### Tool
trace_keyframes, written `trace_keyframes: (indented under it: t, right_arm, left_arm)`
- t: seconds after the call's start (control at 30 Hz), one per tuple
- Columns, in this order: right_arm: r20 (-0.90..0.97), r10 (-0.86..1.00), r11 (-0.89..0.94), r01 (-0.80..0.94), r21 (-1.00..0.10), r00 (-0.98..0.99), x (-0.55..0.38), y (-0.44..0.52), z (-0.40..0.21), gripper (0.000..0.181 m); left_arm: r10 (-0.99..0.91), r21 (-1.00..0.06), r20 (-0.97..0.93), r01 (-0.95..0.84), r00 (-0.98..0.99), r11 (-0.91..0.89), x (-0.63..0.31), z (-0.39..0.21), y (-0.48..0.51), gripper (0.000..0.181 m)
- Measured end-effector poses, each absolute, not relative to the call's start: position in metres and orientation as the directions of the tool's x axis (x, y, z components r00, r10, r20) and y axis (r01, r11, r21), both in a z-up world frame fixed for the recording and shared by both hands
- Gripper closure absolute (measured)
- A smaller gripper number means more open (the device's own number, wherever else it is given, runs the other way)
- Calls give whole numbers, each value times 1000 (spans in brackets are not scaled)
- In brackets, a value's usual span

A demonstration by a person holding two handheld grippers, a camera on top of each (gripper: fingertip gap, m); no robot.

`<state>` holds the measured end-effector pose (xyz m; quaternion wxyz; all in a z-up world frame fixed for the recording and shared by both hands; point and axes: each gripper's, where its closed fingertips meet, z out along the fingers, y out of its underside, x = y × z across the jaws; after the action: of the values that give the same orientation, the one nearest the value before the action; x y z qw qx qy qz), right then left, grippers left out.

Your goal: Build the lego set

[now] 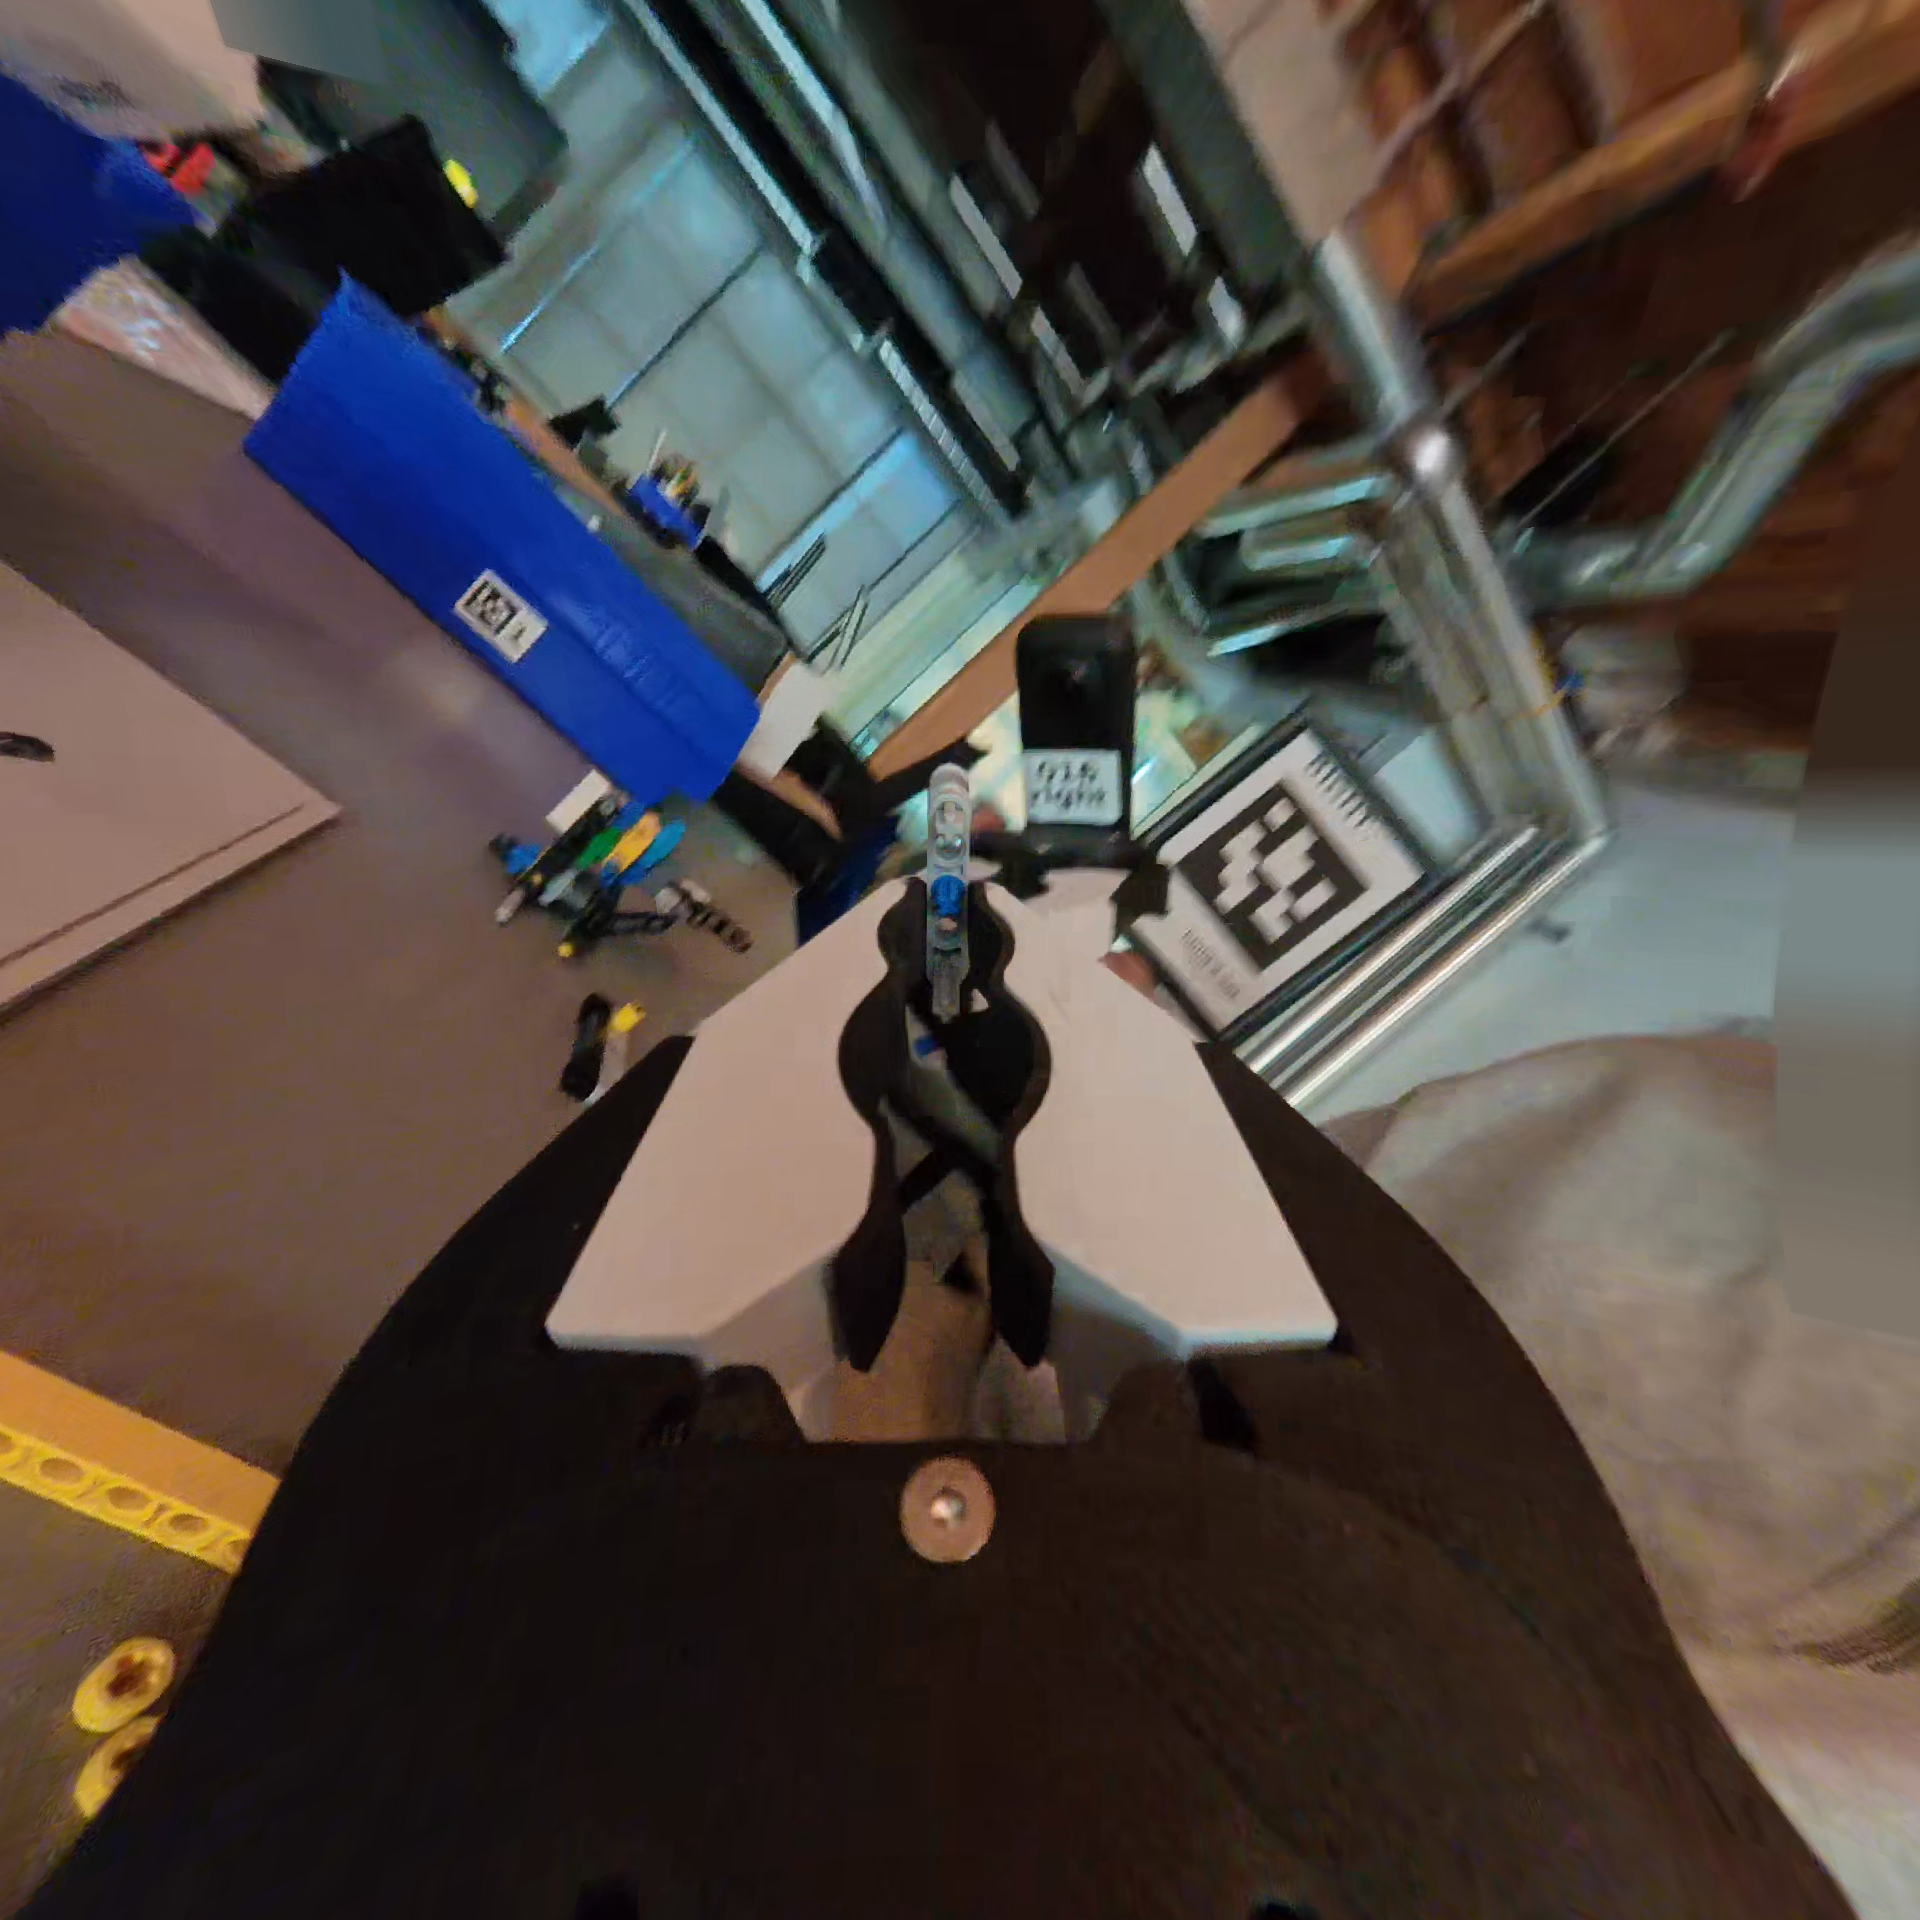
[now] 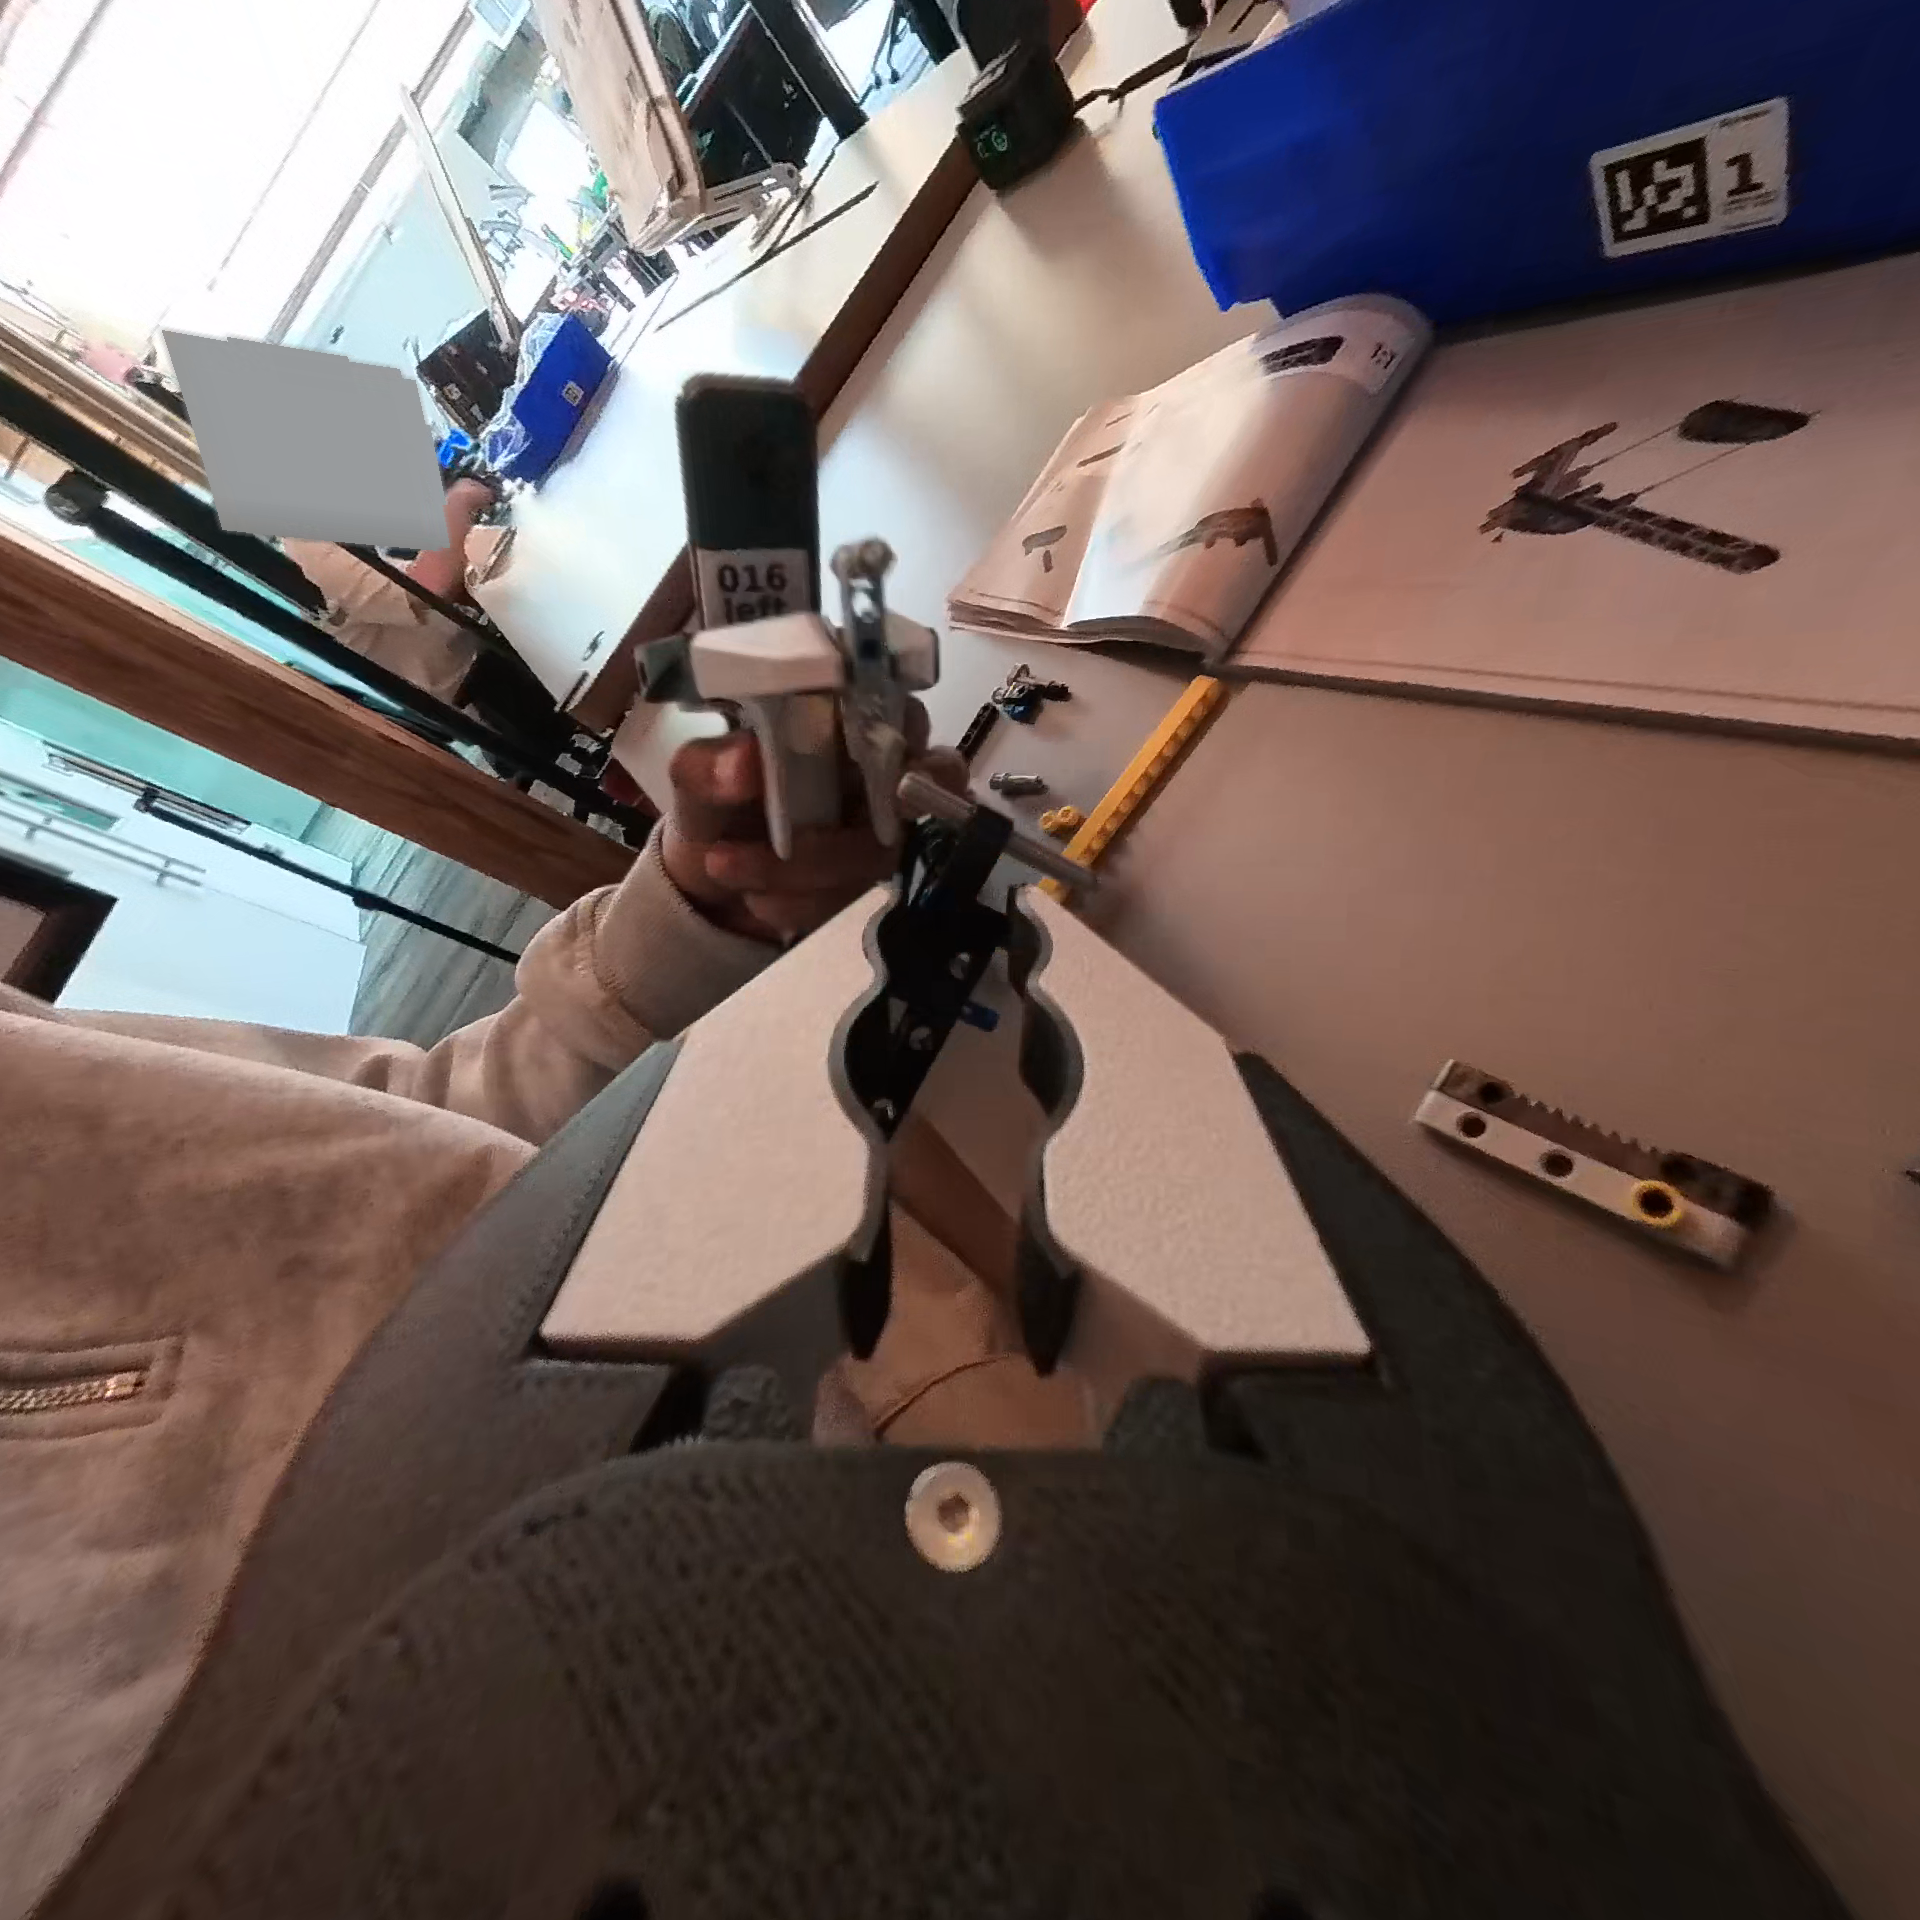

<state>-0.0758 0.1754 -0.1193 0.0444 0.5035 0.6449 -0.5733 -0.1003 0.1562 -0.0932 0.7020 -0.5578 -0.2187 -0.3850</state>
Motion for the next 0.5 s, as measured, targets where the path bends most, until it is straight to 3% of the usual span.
trace_keyframes:
  t: [0.03, 0.17, 0.5]
  right_arm:
    - [-643, 587, -164, 706, -689, -491, -73, 174, -119, 164]
    - [-661, 574, -162, 724, -670, -483, -69, 176, -124, 164]
    - [-630, 626, -121, 742, -660, -459, -67, 184, -145, 165]
  left_arm:
    - [-271, -656, 717, 753, 642, 51, -95, -97, 161, 179]
    - [-202, -748, 651, 664, 732, -3, -84, -103, 170, 178]
    - [-82, -817, 575, 566, 814, -108, -81, -123, 178, 178]
